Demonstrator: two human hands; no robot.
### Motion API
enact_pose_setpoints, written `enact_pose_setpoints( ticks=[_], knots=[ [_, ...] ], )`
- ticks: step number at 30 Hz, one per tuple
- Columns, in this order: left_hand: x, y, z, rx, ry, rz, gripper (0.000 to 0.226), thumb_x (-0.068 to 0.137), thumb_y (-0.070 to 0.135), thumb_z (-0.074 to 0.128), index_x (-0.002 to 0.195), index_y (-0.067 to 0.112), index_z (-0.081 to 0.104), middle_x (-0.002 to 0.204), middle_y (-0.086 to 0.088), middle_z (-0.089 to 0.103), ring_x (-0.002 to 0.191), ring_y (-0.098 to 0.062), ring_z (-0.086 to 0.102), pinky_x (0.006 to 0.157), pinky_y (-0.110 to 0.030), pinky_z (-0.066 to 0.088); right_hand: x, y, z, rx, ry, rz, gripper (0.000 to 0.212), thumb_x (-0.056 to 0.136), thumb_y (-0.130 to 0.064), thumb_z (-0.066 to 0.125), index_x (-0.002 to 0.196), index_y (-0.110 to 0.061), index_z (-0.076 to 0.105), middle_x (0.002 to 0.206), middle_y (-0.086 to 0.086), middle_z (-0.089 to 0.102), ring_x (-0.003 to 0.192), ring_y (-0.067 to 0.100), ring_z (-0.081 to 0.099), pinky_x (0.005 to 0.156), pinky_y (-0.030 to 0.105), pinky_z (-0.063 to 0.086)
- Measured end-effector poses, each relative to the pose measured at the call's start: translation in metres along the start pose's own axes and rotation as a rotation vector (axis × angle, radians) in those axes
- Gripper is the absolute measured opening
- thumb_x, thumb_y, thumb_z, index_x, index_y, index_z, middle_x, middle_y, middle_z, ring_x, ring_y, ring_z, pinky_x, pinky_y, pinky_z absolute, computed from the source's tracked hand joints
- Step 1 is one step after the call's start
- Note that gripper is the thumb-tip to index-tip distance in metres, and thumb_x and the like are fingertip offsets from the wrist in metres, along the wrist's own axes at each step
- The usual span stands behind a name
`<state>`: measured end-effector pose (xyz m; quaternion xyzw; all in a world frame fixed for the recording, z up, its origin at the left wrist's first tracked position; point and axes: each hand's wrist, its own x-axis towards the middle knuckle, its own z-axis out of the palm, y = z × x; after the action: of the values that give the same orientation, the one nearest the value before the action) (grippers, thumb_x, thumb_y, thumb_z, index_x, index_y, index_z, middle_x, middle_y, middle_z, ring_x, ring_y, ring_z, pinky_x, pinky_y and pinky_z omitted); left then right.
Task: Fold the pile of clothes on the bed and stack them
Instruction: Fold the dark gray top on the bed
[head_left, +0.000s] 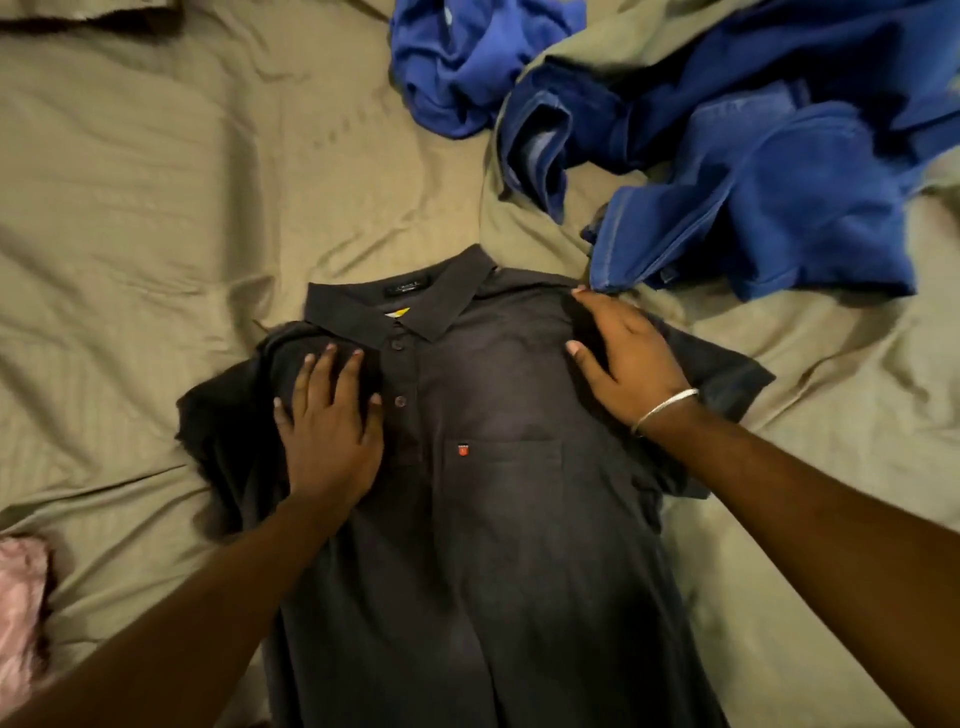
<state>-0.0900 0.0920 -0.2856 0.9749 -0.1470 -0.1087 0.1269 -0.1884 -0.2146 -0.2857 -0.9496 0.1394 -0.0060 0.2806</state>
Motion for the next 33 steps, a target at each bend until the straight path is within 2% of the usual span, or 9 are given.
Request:
enact_pose_setpoints(
  ticks=[3,6,10,13,17,23,26,29,33],
  knots=[
    [-0.019,0.056,0.006,-0.015,0.14,0.311,0.038,0.095,0.035,0.044,0.128,0.026,0.06,0.134,-0.001,0.057,0.122,-0.025,0.051,0.101,-0.051,0.036,-0.039,0.022,-0.024,-0.222,0.306,0.118,0.04,0.091,-0.033,0.057,0.123,-0.01,0.062,0.112,0.014,0.066,0.102,0.038,0.059,0.086,0.046,0.048],
    [-0.027,0.116,0.021,-0.036,-0.003,0.489,0.036,0.095,0.037,0.045,0.128,0.035,0.061,0.133,0.007,0.058,0.123,-0.02,0.053,0.099,-0.046,0.035,-0.075,0.053,-0.041,-0.35,0.296,0.478,0.054,0.083,-0.049,0.062,0.119,-0.009,0.061,0.116,0.02,0.058,0.105,0.041,0.053,0.083,0.047,0.042],
    [-0.016,0.187,0.044,0.037,-0.259,0.478,0.048,0.1,0.045,0.039,0.145,0.054,0.028,0.158,0.015,0.027,0.148,-0.017,0.02,0.111,-0.06,0.022,-0.092,0.088,-0.059,-0.178,0.154,0.567,0.044,0.085,-0.046,0.067,0.109,-0.009,0.062,0.11,0.022,0.055,0.105,0.043,0.051,0.09,0.048,0.044],
    [-0.005,0.211,0.051,0.142,-0.325,0.426,0.051,0.098,0.057,0.034,0.145,0.06,0.016,0.161,0.017,0.014,0.15,-0.021,0.009,0.11,-0.068,0.013,-0.086,0.088,-0.069,-0.046,0.131,0.484,0.016,0.096,-0.028,0.054,0.099,-0.012,0.053,0.088,0.014,0.062,0.083,0.039,0.06,0.07,0.04,0.044],
    [-0.005,0.224,0.053,0.188,-0.335,0.385,0.056,0.093,0.07,0.026,0.146,0.06,0.009,0.163,0.015,0.005,0.151,-0.024,-0.005,0.108,-0.074,0.0,-0.059,0.076,-0.087,0.357,0.384,0.609,0.012,0.099,-0.014,0.051,0.104,-0.004,0.048,0.085,0.006,0.056,0.08,0.023,0.052,0.068,0.027,0.031],
    [-0.011,0.249,0.07,0.242,-0.362,0.25,0.069,0.089,0.077,0.024,0.149,0.056,-0.002,0.162,0.014,-0.014,0.148,-0.029,-0.023,0.107,-0.076,-0.006,-0.038,0.065,-0.081,0.565,0.512,0.829,0.035,0.088,-0.019,0.067,0.118,-0.011,0.05,0.072,-0.008,0.052,0.071,0.015,0.054,0.079,0.03,0.045],
    [-0.013,0.251,0.08,0.221,-0.32,0.218,0.069,0.09,0.075,0.026,0.148,0.056,-0.005,0.162,0.013,-0.014,0.147,-0.031,-0.024,0.105,-0.077,-0.005,-0.087,0.042,-0.068,0.48,0.41,0.816,0.029,0.083,-0.03,0.074,0.099,-0.015,0.055,0.082,-0.001,0.06,0.079,0.02,0.058,0.072,0.027,0.042],
    [-0.015,0.251,0.085,0.219,-0.271,0.209,0.068,0.09,0.076,0.023,0.148,0.055,-0.006,0.162,0.013,-0.015,0.147,-0.032,-0.024,0.103,-0.078,-0.005,-0.164,0.003,-0.041,0.443,0.009,0.879,0.04,0.078,-0.054,0.072,0.08,-0.015,0.063,0.079,0.003,0.068,0.079,0.025,0.066,0.072,0.034,0.051],
    [-0.014,0.254,0.091,0.234,-0.235,0.207,0.068,0.09,0.078,0.017,0.149,0.053,-0.007,0.163,0.011,-0.014,0.148,-0.033,-0.021,0.102,-0.079,-0.004,-0.236,-0.037,-0.001,0.375,-0.194,0.853,0.032,0.092,-0.047,0.06,0.1,-0.017,0.065,0.096,0.007,0.07,0.092,0.028,0.066,0.076,0.033,0.051]
  ],
)
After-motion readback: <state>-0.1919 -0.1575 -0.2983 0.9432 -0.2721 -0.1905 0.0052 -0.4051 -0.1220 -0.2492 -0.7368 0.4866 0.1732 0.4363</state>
